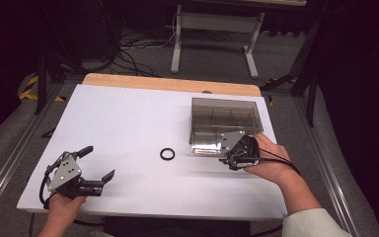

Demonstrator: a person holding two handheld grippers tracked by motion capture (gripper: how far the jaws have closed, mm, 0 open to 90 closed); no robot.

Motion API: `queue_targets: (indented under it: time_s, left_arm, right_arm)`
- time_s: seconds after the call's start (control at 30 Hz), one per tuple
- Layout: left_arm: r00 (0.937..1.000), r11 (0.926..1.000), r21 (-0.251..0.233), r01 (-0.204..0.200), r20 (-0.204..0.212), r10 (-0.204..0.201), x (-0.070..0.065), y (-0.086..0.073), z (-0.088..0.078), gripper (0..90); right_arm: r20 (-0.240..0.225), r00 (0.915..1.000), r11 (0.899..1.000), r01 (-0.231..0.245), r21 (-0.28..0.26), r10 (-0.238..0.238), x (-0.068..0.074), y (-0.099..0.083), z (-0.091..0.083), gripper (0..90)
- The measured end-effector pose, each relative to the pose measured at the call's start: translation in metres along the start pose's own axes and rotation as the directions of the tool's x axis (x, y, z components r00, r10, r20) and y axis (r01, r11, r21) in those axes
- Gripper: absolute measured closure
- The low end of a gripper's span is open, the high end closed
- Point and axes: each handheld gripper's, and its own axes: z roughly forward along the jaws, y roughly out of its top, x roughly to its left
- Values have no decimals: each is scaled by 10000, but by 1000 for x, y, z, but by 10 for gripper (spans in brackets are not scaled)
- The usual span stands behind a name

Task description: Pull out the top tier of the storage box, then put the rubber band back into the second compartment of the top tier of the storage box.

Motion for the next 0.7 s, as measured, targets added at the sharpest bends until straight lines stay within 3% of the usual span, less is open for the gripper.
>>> queue_targets:
  time_s: [0.13,0.17,0.23,0.27,0.33,0.53,0.7]
  left_arm:
    - [9998,9997,-106,215,-51,-215,0,0,-2,16]
    - [9998,9997,-125,215,-44,-215,0,0,-2,16]
    - [9997,10000,-49,-16,-236,14,1,0,-1,16]
    - [9998,9998,-36,185,-91,-186,-1,-1,-1,16]
    - [9999,10000,-4,-53,-147,53,0,0,-1,16]
    - [9997,10000,-61,-14,-225,13,1,0,-1,16]
    - [9999,9998,-85,158,-7,-158,-1,0,-1,16]
  right_arm:
    - [141,9998,9985,-149,-524,157,1,3,-5,430]
    - [262,9989,9964,-371,-760,392,1,5,-6,417]
    - [187,9992,9948,-320,-965,339,1,6,-8,414]
    - [216,9990,9939,-357,-1045,381,1,7,-9,413]
    - [214,9989,9928,-396,-1130,423,1,8,-11,408]
    - [328,9962,9869,-746,-1431,801,1,11,-14,405]
    - [226,9941,9789,-1005,-1777,1061,0,17,-15,403]
